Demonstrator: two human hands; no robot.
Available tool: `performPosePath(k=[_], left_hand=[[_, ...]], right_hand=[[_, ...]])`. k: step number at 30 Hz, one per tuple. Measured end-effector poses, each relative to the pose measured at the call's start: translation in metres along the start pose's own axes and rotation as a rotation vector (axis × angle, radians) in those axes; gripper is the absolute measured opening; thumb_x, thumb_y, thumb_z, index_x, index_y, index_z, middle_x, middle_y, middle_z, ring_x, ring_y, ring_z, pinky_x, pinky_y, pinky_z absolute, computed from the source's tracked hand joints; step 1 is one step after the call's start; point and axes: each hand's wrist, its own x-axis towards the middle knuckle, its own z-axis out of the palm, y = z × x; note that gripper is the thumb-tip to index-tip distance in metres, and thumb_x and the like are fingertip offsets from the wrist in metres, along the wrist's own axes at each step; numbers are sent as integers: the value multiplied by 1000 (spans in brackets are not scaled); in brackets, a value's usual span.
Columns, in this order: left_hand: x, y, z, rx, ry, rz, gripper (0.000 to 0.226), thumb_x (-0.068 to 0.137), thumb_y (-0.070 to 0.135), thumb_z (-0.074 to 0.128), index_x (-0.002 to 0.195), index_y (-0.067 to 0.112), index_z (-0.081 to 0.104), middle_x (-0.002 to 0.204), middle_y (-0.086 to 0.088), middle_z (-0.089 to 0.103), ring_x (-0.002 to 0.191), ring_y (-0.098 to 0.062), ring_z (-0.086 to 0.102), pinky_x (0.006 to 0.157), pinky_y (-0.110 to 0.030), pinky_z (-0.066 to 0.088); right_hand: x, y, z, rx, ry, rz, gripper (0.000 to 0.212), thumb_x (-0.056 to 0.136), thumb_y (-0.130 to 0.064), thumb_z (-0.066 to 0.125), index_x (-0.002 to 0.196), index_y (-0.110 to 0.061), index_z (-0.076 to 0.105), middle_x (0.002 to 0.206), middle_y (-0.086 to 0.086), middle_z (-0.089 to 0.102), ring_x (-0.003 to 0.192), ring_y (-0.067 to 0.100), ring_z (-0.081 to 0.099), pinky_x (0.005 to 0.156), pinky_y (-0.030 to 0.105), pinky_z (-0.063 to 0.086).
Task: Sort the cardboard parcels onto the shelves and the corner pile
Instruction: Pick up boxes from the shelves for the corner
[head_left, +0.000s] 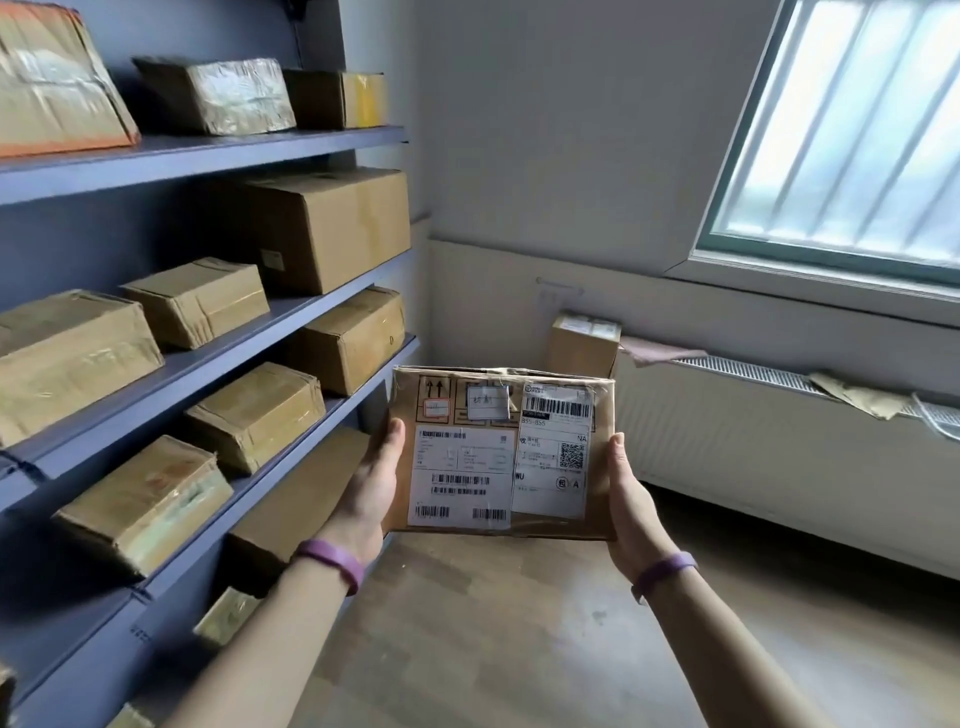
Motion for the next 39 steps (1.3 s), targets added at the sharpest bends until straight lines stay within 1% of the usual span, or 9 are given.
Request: performPosePath(k=[3, 5, 11, 15, 21, 26, 30, 33, 39], left_hand=[[59, 18, 8, -7, -31, 8, 81, 75, 78, 34, 141, 35, 50, 139, 3, 58, 128, -23, 49, 105, -39, 36], [94, 29, 16, 0, -42, 7, 79, 75, 78, 34, 139, 34, 52, 137, 4, 59, 127, -22, 50, 101, -37, 35], [189, 53, 45, -19, -61, -11, 56, 95, 66, 29, 133, 33, 54, 125, 8, 57, 118, -16, 45, 108, -38, 27], [255, 66, 71, -15, -81, -21, 54, 87, 73, 32, 124, 40, 56, 128, 11, 57, 122, -14, 45, 115, -43, 22], [374, 92, 119, -11, -66, -5, 59, 88, 73, 32, 128, 38, 57, 121, 13, 63, 119, -15, 52, 103, -37, 33], [465, 121, 160, -45, 3, -14, 48, 99, 61, 29, 132, 35, 52, 115, 11, 62, 109, -13, 53, 92, -30, 38], [528, 143, 182, -62, 33, -32, 34, 100, 59, 31, 114, 41, 57, 107, 14, 64, 104, -14, 57, 95, -34, 41], [572, 150, 188, -62, 62, -44, 30, 99, 60, 33, 109, 44, 56, 103, 16, 64, 102, -13, 58, 99, -36, 41], [654, 149, 179, -31, 74, -103, 36, 96, 66, 32, 115, 47, 57, 119, 9, 65, 111, -19, 57, 107, -47, 42]], right_hand=[[54, -14, 11, -18, 37, 12, 85, 75, -75, 47, 140, -21, 54, 132, 2, 64, 120, 18, 61, 112, 44, 41], [84, -23, 14, 11, 32, 7, 73, 86, -69, 44, 139, -20, 55, 130, 2, 65, 119, 18, 61, 111, 44, 42], [177, -41, 15, 28, 67, 24, 65, 94, -63, 41, 140, -19, 54, 133, 1, 63, 122, 17, 58, 113, 41, 39], [249, -49, 8, 42, 63, 46, 64, 91, -68, 43, 130, -20, 61, 127, -2, 67, 119, 16, 61, 113, 41, 39], [388, -77, 1, 43, 47, 59, 66, 90, -69, 45, 130, -19, 61, 126, -2, 67, 121, 17, 59, 114, 43, 37], [501, -102, -5, 23, -4, 66, 107, 50, -95, 60, 131, -25, 62, 126, -4, 68, 120, 18, 61, 114, 45, 37], [572, -125, -2, -8, -16, 113, 77, 78, -81, 51, 128, -24, 63, 120, -5, 71, 116, 18, 63, 112, 44, 41], [617, -133, 6, -49, -16, 142, 90, 67, -88, 55, 130, -25, 62, 123, -4, 69, 116, 18, 63, 111, 44, 42], [693, -128, 33, -106, 0, 184, 73, 85, -77, 45, 133, -25, 59, 128, -2, 65, 120, 20, 59, 113, 45, 38]])
